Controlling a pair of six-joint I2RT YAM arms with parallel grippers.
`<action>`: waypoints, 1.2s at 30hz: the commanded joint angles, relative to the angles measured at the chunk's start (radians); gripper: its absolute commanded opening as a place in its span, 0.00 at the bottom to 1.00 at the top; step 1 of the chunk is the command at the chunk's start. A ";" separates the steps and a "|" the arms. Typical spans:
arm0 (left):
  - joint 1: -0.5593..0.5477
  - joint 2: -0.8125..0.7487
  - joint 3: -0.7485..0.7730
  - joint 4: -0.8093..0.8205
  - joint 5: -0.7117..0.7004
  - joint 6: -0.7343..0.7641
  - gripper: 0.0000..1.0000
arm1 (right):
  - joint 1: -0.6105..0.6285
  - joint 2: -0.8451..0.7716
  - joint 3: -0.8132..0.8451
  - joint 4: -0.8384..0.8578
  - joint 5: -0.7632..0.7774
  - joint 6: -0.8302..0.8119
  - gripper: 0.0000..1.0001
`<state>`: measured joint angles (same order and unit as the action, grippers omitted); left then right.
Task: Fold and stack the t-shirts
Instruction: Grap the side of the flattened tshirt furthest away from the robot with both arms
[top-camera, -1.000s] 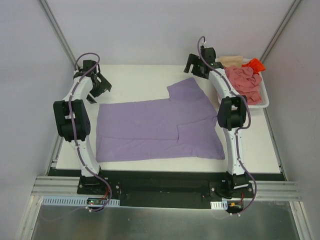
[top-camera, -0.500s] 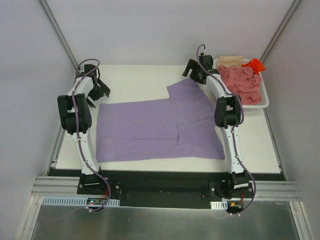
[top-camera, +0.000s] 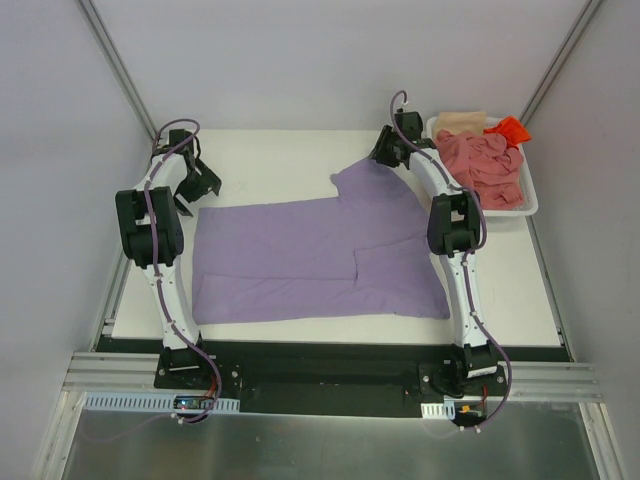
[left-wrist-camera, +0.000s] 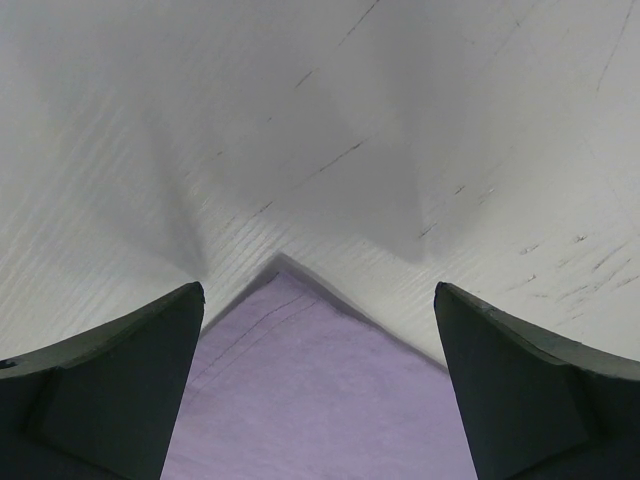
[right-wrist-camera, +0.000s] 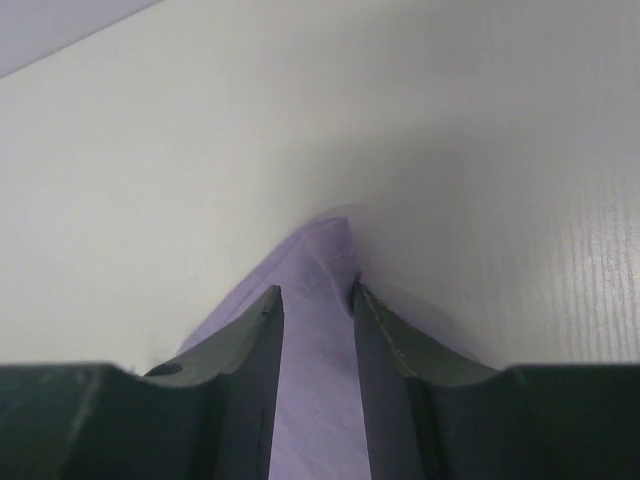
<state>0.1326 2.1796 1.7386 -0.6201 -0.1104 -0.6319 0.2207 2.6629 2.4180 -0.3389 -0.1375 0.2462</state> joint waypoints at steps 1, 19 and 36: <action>0.005 0.003 0.026 -0.029 0.014 0.009 0.98 | 0.008 0.002 0.036 -0.044 0.027 0.022 0.36; 0.006 -0.035 0.021 -0.035 0.028 0.070 0.98 | -0.004 0.060 0.067 -0.034 0.006 0.189 0.01; 0.004 -0.001 0.095 -0.089 -0.003 0.067 0.72 | 0.022 -0.276 -0.333 0.258 -0.086 -0.070 0.00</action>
<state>0.1326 2.1799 1.7969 -0.6456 -0.0879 -0.5594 0.2317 2.5057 2.1029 -0.1505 -0.1913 0.2398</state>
